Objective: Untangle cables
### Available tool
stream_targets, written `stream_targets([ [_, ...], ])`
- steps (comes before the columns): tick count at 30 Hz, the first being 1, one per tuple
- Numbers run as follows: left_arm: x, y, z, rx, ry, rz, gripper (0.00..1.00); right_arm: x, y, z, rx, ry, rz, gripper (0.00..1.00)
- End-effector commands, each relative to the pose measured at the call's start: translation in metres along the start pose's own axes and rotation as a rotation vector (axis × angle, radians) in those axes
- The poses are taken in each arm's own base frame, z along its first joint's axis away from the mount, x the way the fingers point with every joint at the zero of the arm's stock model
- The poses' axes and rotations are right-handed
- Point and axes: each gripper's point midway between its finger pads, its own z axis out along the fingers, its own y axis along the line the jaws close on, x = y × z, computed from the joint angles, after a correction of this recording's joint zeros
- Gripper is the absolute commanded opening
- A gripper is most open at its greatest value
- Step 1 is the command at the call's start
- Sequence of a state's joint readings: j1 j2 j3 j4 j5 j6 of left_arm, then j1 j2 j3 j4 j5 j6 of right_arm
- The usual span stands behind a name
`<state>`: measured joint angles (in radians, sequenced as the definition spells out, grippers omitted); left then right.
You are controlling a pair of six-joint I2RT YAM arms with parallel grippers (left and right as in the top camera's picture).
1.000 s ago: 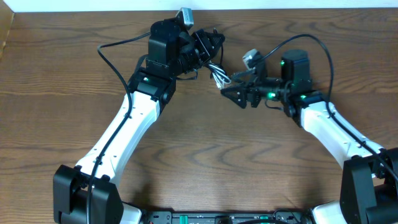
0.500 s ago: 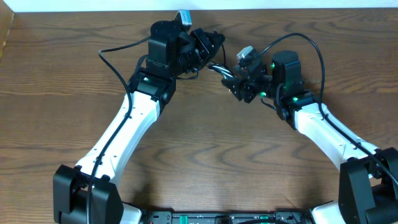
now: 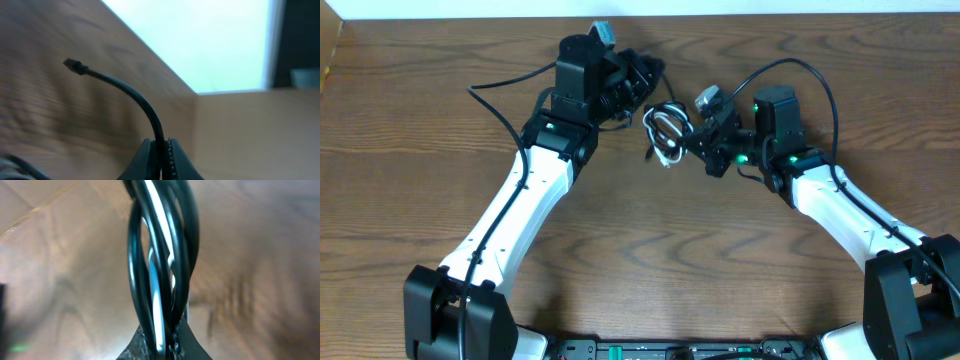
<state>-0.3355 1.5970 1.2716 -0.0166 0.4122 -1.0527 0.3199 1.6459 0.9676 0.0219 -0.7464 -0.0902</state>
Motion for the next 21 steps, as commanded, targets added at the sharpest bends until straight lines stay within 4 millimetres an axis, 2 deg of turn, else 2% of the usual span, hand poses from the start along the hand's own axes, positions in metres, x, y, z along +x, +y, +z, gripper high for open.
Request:
stream_targets([
  [1, -0.037, 0.022, -0.013, -0.151, -0.200, 0.116, 0.08, 0.003, 0.027, -0.001, -0.148, 0.011, 0.034, 0.01],
  [4, -0.034, 0.027, -0.011, -0.177, -0.175, 0.230, 0.11, 0.004, 0.033, -0.004, -0.170, 0.018, 0.043, 0.01],
  [6, -0.025, 0.029, -0.009, -0.182, -0.126, 0.308, 0.12, 0.002, 0.035, -0.005, -0.169, 0.014, 0.039, 0.01],
  [14, 0.035, 0.037, 0.001, -0.136, 0.150, 0.430, 0.17, -0.005, 0.034, -0.010, -0.161, -0.003, 0.051, 0.01],
  [16, 0.043, 0.040, 0.004, -0.148, 0.173, 0.429, 0.33, -0.005, 0.034, -0.010, -0.161, -0.003, 0.056, 0.01],
  [17, 0.045, 0.041, 0.004, -0.150, 0.179, 0.436, 0.45, -0.005, 0.034, -0.010, -0.161, -0.002, 0.063, 0.01],
  [18, 0.046, 0.042, 0.006, -0.152, 0.182, 0.450, 0.61, -0.005, 0.034, -0.011, -0.160, -0.002, 0.067, 0.01],
  [19, 0.046, 0.043, 0.006, -0.152, 0.182, 0.472, 0.81, -0.005, 0.033, -0.011, -0.156, -0.001, 0.080, 0.01],
  [20, 0.042, 0.045, 0.006, -0.165, 0.169, 0.497, 0.91, -0.005, 0.032, -0.011, -0.152, -0.002, 0.093, 0.01],
  [21, 0.036, 0.049, 0.004, -0.190, 0.147, 0.531, 0.93, -0.005, 0.029, -0.012, -0.142, -0.001, 0.114, 0.01],
])
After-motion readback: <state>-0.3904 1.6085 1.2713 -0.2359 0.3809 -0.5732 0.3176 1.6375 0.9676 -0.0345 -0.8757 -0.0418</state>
